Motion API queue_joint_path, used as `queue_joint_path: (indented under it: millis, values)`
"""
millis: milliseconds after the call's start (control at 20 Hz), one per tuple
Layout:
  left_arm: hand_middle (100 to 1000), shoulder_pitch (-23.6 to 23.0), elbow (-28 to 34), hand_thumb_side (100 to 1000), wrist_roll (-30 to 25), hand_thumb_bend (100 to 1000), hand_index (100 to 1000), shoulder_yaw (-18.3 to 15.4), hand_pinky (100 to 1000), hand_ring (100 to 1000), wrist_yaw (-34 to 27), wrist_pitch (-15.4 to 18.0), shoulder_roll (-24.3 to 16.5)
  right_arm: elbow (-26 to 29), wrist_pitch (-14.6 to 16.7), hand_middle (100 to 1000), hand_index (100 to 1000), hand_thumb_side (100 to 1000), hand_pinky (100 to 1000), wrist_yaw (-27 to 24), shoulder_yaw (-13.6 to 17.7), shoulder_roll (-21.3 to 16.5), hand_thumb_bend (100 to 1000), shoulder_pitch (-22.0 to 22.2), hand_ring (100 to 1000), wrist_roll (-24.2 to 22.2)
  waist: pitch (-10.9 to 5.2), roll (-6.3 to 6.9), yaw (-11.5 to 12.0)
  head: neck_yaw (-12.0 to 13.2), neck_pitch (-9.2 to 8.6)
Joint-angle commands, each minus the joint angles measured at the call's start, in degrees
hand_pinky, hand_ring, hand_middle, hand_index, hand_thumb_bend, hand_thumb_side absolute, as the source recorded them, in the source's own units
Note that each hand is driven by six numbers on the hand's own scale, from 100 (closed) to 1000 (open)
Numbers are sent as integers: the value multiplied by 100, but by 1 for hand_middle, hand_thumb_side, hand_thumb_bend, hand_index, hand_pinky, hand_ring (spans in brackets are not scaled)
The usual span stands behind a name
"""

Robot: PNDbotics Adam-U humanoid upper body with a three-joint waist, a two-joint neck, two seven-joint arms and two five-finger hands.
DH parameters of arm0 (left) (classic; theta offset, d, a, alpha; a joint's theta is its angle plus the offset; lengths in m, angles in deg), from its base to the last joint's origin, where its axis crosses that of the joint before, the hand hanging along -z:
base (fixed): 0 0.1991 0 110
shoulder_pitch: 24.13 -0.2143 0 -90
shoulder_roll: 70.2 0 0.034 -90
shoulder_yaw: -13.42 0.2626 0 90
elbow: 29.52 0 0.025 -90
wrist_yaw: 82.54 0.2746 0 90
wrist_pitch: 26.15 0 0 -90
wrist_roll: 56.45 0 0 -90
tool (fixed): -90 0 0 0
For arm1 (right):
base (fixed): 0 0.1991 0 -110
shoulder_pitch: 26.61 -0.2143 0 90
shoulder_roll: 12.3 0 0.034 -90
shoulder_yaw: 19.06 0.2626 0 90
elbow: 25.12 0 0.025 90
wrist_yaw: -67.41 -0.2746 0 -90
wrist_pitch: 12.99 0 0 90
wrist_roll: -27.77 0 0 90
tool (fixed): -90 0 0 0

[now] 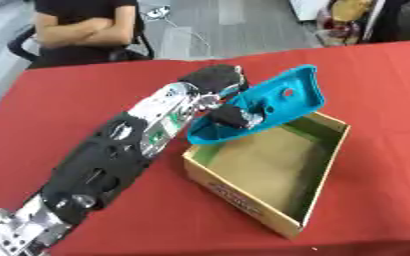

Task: Pick up objects on the table and place them in the box.

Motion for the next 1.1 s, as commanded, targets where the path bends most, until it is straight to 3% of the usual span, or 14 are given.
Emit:
queue_joint_path:
  millis: [50, 100, 150, 200, 250, 300, 400, 500, 700, 1100]
  values:
    - [100, 114, 110, 810, -165, 161, 204, 5, 100, 100, -30, 22, -31, 100, 4, 827, 1000, 955, 593, -8, 6, -59, 453, -119, 811, -13, -79, -21, -9, 58, -7]
    - [100, 107, 94, 811, -237, 259, 253, 16, 100, 100, -25, 32, -30, 102, 4, 826, 1000, 955, 593, -7, 7, -59, 453, -121, 811, -13, -79, -20, -12, 58, -7]
    - [100, 97, 73, 811, -338, 259, 253, 31, 100, 100, -12, 53, -32, 103, 3, 826, 1000, 955, 593, -6, 8, -58, 453, -122, 811, -12, -79, -19, -14, 56, -7]
    - [111, 89, 56, 865, -440, 420, 378, 37, 107, 100, 4, 74, -36, 104, 3, 826, 1000, 955, 593, -6, 9, -58, 453, -123, 811, -11, -78, -18, -15, 53, -7]
    - [100, 76, 20, 858, -590, 406, 365, 50, 100, 100, 30, 97, -45, 106, 3, 826, 1000, 955, 593, -5, 9, -58, 453, -125, 811, -10, -77, -18, -16, 50, -7]
    - [322, 71, -1, 923, -723, 480, 515, 47, 297, 228, 56, 116, -49, 108, 3, 826, 1000, 955, 593, -5, 9, -58, 453, -126, 811, -10, -77, -17, -16, 48, -7]
    - [494, 50, -62, 967, -1018, 486, 618, 32, 394, 427, 122, 137, -57, 110, 2, 826, 1000, 955, 593, -5, 12, -59, 453, -126, 811, -7, -74, -19, -16, 45, -7]
    - [583, 37, -84, 997, -1180, 481, 687, -16, 432, 520, 172, 143, -55, 112, 2, 826, 1000, 955, 593, -6, 16, -60, 453, -127, 811, -4, -69, -22, -13, 44, -7]
    - [667, 17, -120, 1000, -1278, 486, 745, -88, 494, 596, 255, 126, -58, 112, 1, 826, 1000, 954, 593, -6, 20, -63, 453, -126, 811, 1, -64, -27, -6, 51, -7]
    - [679, 9, -122, 1000, -1269, 492, 763, -124, 522, 607, 336, 121, -51, 110, 2, 826, 1000, 954, 593, -9, 19, -66, 454, -122, 811, 0, -65, -30, -1, 60, -7]
